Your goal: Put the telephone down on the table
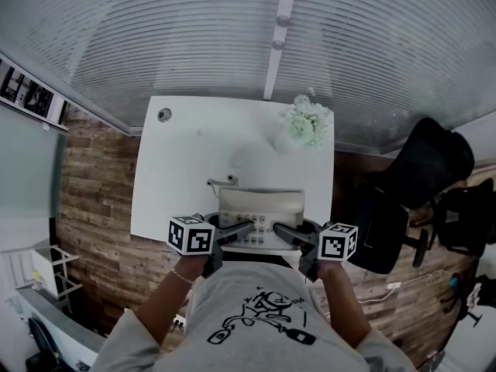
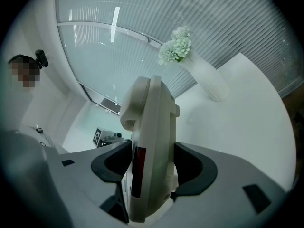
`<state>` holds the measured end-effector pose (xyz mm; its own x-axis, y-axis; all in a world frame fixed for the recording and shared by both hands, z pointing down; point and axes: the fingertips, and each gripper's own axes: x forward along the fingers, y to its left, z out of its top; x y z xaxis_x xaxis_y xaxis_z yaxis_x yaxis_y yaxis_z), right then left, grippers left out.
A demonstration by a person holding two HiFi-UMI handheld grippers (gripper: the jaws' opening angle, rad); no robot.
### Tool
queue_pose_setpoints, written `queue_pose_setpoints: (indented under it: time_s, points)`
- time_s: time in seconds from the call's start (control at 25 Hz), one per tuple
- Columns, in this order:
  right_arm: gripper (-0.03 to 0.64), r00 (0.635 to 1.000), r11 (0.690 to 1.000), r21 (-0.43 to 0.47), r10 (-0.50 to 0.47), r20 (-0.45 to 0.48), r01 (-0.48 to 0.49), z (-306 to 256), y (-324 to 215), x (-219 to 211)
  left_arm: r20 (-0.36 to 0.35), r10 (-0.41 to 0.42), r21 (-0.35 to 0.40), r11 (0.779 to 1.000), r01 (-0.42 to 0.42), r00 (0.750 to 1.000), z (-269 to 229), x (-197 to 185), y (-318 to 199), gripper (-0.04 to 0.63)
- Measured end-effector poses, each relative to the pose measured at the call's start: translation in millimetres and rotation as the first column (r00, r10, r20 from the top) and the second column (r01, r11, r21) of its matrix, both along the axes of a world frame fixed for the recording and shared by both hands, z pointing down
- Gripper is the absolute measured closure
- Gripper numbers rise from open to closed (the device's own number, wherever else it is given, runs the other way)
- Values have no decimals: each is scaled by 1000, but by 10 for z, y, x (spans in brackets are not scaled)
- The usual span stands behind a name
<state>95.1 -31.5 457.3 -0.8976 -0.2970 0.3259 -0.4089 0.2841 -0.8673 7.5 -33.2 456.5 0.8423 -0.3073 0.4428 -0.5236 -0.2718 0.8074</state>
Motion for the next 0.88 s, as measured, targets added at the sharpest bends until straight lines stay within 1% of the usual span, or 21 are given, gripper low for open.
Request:
queue_pose_setpoints:
  time_s: [0.36, 0.56, 0.88]
  points:
    - [327, 999, 999, 2, 34, -4, -34, -17, -88, -175, -4, 34, 0, 999, -34, 999, -11, -172, -115, 301]
    - [327, 999, 999, 11, 35, -19, -35, -21, -113, -258, -13, 38, -1, 999, -38, 999, -6, -259, -138, 301]
    - [327, 999, 999, -2, 40, -33, -40, 27, -137, -323, -23, 43, -13, 999, -43, 999, 66, -321, -162, 302]
